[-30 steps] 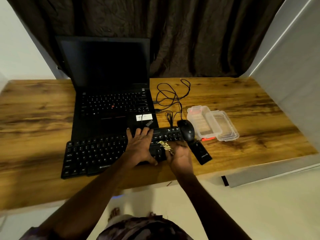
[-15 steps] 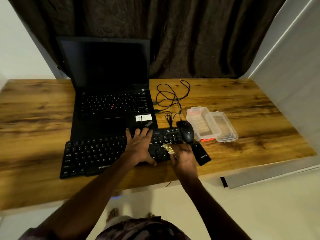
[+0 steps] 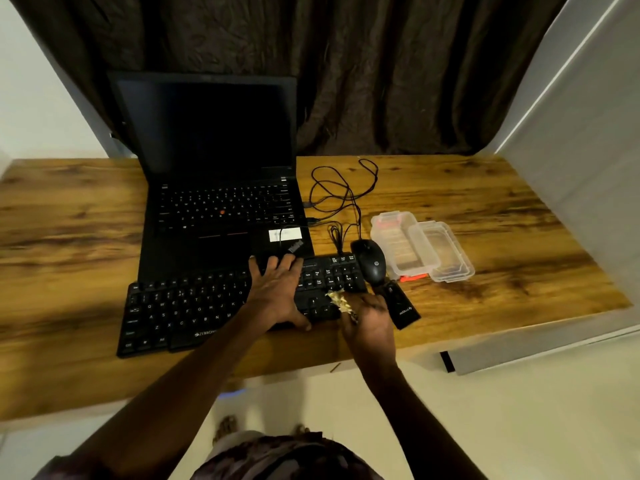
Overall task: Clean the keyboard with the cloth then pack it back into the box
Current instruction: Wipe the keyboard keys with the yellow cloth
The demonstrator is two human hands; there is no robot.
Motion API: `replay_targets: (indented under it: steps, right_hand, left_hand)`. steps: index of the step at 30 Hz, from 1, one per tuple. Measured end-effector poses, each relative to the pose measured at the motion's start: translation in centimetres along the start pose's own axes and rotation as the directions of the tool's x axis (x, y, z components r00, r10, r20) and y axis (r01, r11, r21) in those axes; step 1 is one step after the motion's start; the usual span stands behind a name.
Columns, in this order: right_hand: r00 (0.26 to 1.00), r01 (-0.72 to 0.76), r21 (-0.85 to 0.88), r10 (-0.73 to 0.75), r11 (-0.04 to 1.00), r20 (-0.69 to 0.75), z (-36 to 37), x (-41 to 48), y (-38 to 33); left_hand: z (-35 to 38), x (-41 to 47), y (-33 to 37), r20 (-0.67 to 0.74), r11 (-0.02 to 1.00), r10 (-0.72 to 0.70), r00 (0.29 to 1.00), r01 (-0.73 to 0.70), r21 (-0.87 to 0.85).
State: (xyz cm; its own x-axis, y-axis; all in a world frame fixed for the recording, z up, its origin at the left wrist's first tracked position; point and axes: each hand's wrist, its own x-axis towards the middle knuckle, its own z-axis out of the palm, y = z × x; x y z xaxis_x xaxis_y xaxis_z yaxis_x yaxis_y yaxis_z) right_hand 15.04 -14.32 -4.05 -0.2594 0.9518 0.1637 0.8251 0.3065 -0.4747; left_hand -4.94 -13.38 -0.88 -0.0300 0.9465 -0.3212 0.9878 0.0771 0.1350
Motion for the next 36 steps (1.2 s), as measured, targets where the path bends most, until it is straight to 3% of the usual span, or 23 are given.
replay_targets:
  steps: [6, 11, 15, 18, 26, 28, 32, 36]
  right_hand:
    - [0.998, -0.010, -0.042, 0.008, 0.999, -0.057, 0.4, -0.1, -0.2]
    - [0.987, 0.161, -0.036, -0.161, 0.986, 0.000, 1.1, -0.8, -0.3]
    - [0.999, -0.019, -0.028, 0.018, 0.999, -0.040, -0.1, -0.3, 1.8]
    - [0.995, -0.040, -0.079, 0.033, 0.996, -0.090, -0.1, -0.5, 1.9]
    - [0.969, 0.237, -0.058, -0.240, 0.970, -0.052, 1.2, -2.1, 0.3]
    - [0.980, 0.189, -0.062, -0.192, 0.980, -0.053, 0.8, -1.7, 0.9]
    - [0.995, -0.044, -0.054, 0.039, 0.998, -0.096, 0.0, -0.9, 2.3]
    - [0.993, 0.061, -0.035, -0.064, 0.998, -0.097, 1.1, -1.8, 0.5]
  left_hand:
    - [0.2, 0.1, 0.0, -0.004, 1.000, 0.000, 1.000, 0.000, 0.015]
    - [0.1, 0.0, 0.1, -0.007, 1.000, 0.009, 1.000, -0.009, 0.012]
    - [0.0, -0.1, 0.1, 0.000, 1.000, 0.004, 1.000, -0.004, 0.008]
    - [0.0, 0.0, 0.1, 0.007, 1.000, 0.002, 1.000, -0.002, 0.013]
    - [0.2, 0.1, 0.0, -0.004, 1.000, 0.000, 1.000, 0.000, 0.019]
    - [0.2, 0.2, 0.0, -0.005, 1.000, 0.002, 1.000, -0.002, 0.016]
    - [0.2, 0.2, 0.0, -0.001, 1.000, 0.002, 1.000, -0.002, 0.012]
    - [0.4, 0.1, -0.2, -0.018, 1.000, 0.009, 1.000, -0.009, 0.013]
